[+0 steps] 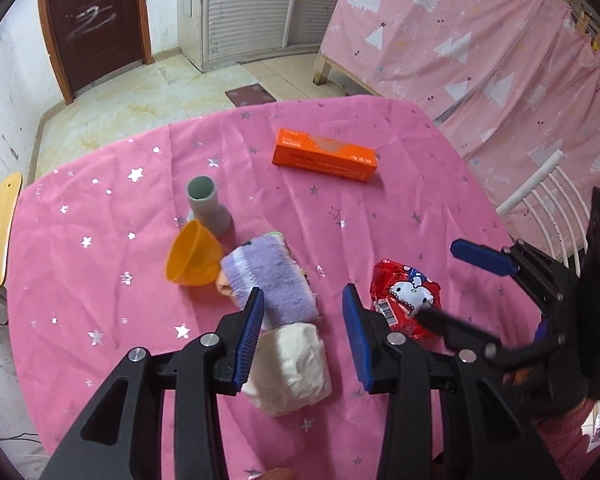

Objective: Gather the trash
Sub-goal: 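Grasp the lavender knit sock with left tool while right tool grasps red Hello Kitty wrapper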

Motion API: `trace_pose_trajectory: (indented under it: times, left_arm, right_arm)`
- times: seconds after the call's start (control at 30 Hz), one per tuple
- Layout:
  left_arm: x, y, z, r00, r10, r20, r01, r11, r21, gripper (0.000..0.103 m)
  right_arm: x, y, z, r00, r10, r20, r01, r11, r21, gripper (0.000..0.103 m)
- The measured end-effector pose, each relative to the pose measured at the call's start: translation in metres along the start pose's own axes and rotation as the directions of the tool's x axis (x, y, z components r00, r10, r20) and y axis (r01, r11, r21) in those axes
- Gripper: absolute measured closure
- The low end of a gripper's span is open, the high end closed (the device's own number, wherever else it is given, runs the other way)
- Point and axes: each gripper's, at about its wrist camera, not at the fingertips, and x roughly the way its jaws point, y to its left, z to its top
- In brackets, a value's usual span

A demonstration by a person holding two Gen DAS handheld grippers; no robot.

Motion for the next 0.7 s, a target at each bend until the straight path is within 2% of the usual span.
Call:
trace_pose_trajectory:
  times: [0.23,0.33,0.53,0.7]
  left_arm:
    - [0.021,-0.006,0.008,1.0,0.016,-0.017,-0.016,1.0,-0.019,0.07]
    - [0.023,-0.008,0.009,0.999,0.031,-0.014,-0.031,0.999,-0.009,0.074]
    - [0.014,-0.003,0.013,0.999,0.035,-0.03,-0.036,0.999,-0.033,0.073]
    - [0.011,0.003,0.013,0.995,0.095,-0.028,-0.096,0.995,-0.034,0.073]
  right_arm:
    - [0.012,0.004,-0.006,0.999,0.031,-0.031,-0.031,1.0,-0.005,0.031]
    - [0.016,0.005,-0.008,0.998,0.046,-0.039,-0.046,0.999,-0.011,0.031]
    - [0.022,0.009,-0.008,0.997,0.066,-0.051,-0.067,0.997,-0.025,0.031]
    - [0.023,0.012,-0.006,0.995,0.081,-0.051,-0.083,0.996,-0.037,0.031]
